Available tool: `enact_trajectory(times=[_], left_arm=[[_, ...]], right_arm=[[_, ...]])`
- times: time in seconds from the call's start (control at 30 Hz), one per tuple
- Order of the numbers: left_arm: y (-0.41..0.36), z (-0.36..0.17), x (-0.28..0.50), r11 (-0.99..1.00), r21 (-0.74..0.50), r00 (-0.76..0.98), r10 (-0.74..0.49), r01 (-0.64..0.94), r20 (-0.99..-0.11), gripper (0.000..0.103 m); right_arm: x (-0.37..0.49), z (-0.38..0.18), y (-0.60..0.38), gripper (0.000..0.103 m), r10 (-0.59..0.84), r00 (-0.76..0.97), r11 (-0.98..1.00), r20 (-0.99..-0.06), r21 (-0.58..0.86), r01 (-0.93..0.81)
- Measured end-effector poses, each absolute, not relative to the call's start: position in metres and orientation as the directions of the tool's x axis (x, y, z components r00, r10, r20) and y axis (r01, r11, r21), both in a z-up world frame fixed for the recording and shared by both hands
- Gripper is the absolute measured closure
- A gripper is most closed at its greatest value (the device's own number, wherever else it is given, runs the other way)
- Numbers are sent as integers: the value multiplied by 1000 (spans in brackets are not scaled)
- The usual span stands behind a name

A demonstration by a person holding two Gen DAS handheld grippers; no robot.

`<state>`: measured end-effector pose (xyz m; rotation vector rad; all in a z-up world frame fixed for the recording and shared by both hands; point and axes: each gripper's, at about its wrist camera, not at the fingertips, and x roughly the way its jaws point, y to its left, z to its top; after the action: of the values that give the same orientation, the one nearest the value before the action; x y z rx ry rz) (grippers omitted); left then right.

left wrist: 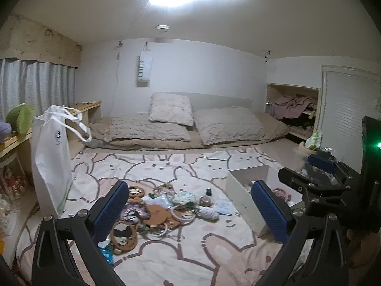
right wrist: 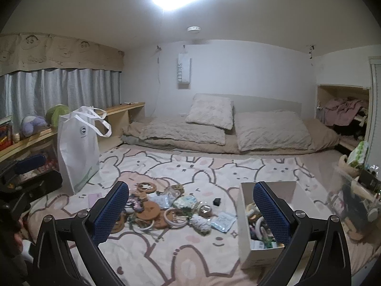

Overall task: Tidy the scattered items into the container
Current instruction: 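Move both tools over the scattered items on the bed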

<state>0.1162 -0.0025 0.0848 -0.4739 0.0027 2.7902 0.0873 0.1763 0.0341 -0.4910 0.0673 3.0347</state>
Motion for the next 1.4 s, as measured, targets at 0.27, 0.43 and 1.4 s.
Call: enact_trajectory(times=[0.27, 0.43, 1.4], left_arm=[[-18, 83, 106, -971, 5, -909, 222, -239, -354, 0], [-28, 88, 102, -980, 17, -909, 176, -197, -377, 0], [-79, -13, -14, -992, 67, -798, 44, -106, -600, 0]], right_arm=[[75, 38, 164, 0, 18, -946, -999, -324, 29, -29], [63, 46, 158, 0, -29, -942, -999, -334, 49, 13], [-72, -6, 168, 0, -85, -823, -996, -562, 35, 78]])
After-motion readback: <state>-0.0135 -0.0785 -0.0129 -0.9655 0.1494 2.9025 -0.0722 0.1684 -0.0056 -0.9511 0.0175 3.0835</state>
